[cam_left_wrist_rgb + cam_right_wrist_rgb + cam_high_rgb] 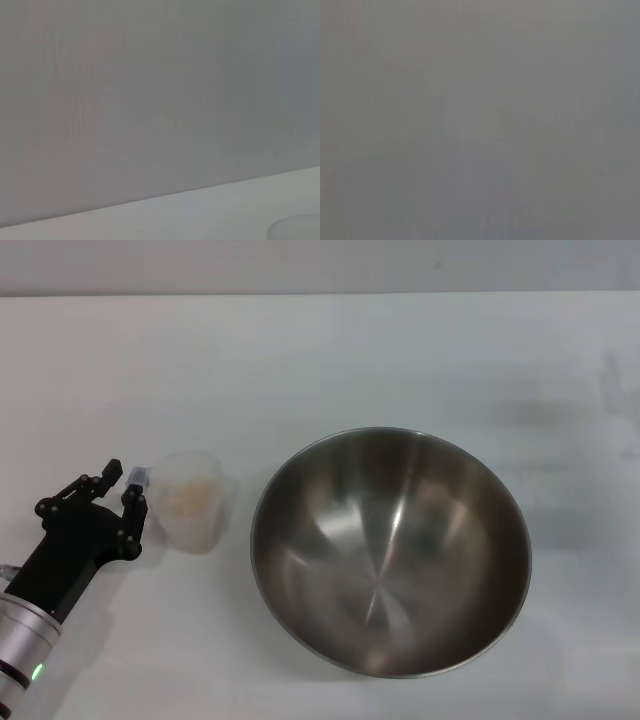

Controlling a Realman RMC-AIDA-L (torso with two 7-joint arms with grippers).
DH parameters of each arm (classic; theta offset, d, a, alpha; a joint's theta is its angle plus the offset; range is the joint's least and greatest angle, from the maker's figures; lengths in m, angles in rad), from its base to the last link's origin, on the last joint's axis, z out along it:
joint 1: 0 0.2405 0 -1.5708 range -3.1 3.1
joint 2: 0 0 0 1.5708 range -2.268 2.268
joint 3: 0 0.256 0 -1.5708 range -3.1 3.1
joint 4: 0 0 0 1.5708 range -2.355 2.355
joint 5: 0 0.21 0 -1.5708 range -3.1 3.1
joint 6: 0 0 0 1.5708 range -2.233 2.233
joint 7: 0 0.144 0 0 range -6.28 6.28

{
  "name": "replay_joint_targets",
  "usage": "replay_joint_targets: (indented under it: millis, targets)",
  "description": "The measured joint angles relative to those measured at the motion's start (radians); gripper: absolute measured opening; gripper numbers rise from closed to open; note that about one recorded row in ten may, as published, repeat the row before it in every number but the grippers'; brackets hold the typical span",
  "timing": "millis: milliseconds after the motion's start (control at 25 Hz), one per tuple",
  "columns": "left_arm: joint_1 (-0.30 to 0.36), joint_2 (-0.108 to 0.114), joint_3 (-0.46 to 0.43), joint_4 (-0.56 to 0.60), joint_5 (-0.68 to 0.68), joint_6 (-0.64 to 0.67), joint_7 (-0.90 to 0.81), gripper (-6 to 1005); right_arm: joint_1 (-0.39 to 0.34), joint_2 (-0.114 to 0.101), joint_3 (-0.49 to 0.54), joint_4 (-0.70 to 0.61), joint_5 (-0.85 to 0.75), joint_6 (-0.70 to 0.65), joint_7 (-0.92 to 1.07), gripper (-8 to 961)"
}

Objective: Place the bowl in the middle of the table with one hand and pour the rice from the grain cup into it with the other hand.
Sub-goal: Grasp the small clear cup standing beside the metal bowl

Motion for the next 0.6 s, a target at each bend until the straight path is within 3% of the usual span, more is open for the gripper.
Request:
replay_joint_targets:
  millis: [360, 520, 600]
  targets:
    - [-0.001, -0.002, -0.008, -0.005, 0.0, 0.003, -0.003, 193, -0.004, 0.004, 0.0, 0.0, 0.0, 0.0, 0.003, 473]
    - [0.0, -0.002, -0.015, -0.011, 0.0, 0.007, -0.005, 66, -0.008, 0.006, 0.0, 0.0, 0.0, 0.0, 0.002, 473]
    - [-0.001, -0.003, -0.031, -0.014, 0.0, 0.06, 0.017, 33, -0.009, 0.007, 0.0, 0.0, 0.0, 0.0, 0.002, 473]
